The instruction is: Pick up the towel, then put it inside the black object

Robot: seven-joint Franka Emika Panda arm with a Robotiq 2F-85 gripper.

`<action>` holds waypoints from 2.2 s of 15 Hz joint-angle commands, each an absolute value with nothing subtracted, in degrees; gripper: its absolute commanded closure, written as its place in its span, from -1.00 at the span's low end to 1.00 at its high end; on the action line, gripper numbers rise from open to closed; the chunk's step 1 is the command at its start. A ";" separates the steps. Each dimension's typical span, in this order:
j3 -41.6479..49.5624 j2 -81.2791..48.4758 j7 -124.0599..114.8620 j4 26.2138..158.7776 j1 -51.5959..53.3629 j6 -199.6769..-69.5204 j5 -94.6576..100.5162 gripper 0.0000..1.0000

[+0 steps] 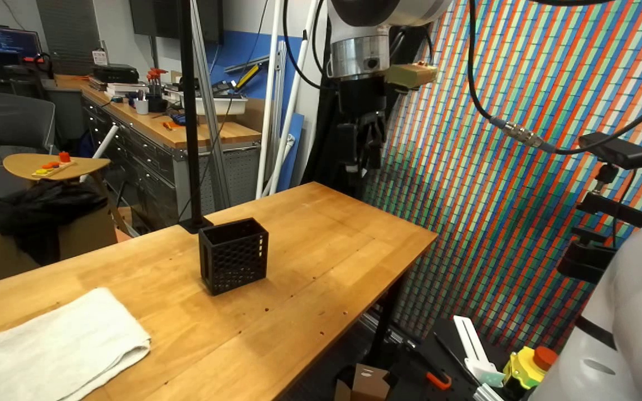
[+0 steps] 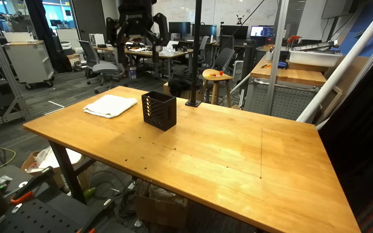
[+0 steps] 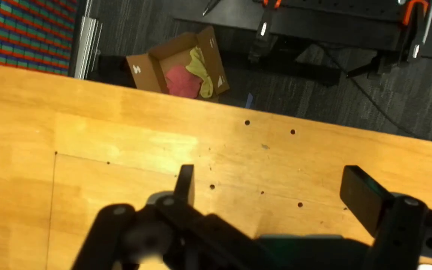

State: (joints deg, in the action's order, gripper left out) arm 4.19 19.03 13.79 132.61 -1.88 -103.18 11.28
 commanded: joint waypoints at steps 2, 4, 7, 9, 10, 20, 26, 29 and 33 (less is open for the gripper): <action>-0.38 13.60 7.74 129.54 1.04 -111.16 11.43 -1.00; -2.59 10.59 4.58 127.85 2.20 -113.84 11.64 -1.00; -5.65 5.58 -0.21 123.99 3.90 -116.16 12.53 -1.00; -7.21 2.01 -3.24 120.83 5.00 -117.42 13.25 -1.00; -7.88 0.05 -4.60 118.92 5.63 -117.65 13.74 -1.00; -9.51 -23.82 -12.33 97.58 14.75 -120.13 16.49 -1.00; -8.16 -38.60 -10.85 82.95 19.51 -119.98 15.28 -1.00; -7.94 -45.08 -9.61 76.56 20.69 -119.63 14.31 -1.00; -8.37 -53.40 -7.63 68.98 21.51 -119.58 12.53 -1.00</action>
